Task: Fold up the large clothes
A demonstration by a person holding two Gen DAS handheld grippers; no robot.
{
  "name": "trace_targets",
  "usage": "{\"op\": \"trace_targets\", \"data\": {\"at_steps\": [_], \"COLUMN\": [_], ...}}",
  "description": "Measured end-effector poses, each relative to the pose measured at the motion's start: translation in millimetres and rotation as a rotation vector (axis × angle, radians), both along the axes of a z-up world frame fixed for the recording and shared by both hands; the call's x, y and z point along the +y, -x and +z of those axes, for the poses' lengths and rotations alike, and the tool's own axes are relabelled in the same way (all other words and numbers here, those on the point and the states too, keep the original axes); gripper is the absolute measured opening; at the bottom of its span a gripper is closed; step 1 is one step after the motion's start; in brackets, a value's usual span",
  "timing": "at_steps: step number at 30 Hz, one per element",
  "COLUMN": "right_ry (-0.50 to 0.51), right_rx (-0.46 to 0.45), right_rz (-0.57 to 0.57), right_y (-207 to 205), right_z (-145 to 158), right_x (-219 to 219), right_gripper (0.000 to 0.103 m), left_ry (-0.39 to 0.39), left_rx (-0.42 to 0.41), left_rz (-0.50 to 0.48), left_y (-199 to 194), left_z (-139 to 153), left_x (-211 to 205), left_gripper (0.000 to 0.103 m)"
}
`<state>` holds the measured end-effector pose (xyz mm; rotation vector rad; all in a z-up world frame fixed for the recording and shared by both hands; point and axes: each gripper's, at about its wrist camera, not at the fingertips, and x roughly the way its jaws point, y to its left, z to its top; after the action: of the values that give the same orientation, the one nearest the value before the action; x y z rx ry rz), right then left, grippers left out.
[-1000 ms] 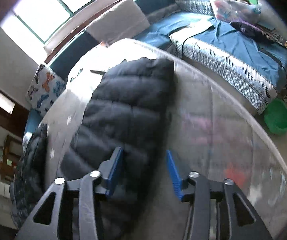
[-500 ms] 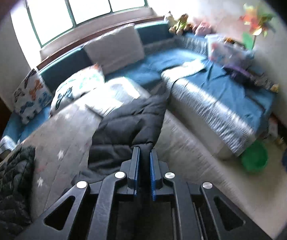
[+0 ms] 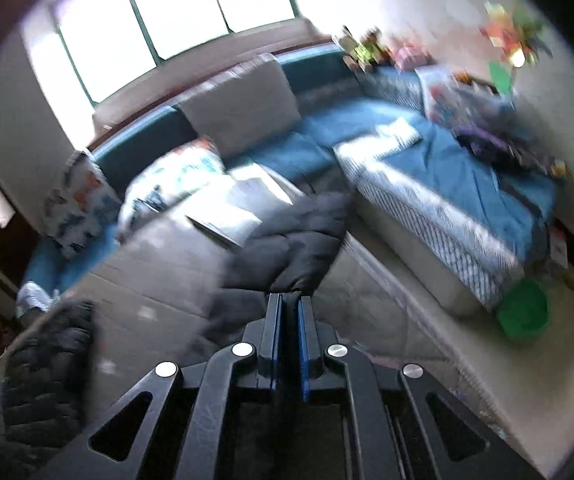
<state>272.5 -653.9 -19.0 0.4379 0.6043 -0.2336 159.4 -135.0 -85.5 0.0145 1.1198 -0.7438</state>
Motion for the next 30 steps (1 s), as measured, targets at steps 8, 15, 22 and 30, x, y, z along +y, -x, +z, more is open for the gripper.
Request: {"op": "trace_targets", "data": {"at_steps": [8, 15, 22, 30], "right_ry": [0.117, 0.177, 0.195, 0.084], "right_rx": [-0.235, -0.3, -0.13, 0.047], "right_rz": [0.219, 0.456, 0.458, 0.298], "right_y": [45.0, 72.3, 45.5, 5.1], "right_z": [113.6, 158.3, 126.9, 53.0], "right_x": [104.6, 215.3, 214.6, 128.7], "right_gripper": [0.007, 0.008, 0.015, 0.063], "left_ry": [0.015, 0.051, 0.058, 0.06], "left_rx": [-0.094, -0.093, -0.135, -0.075], "left_rz": [0.149, 0.271, 0.262, 0.26], "left_y": [12.0, 34.4, 53.4, 28.0], "left_z": [28.4, 32.4, 38.6, 26.5], "left_x": [49.7, 101.3, 117.6, 100.0], "left_gripper": [0.067, 0.067, 0.067, 0.067]}}
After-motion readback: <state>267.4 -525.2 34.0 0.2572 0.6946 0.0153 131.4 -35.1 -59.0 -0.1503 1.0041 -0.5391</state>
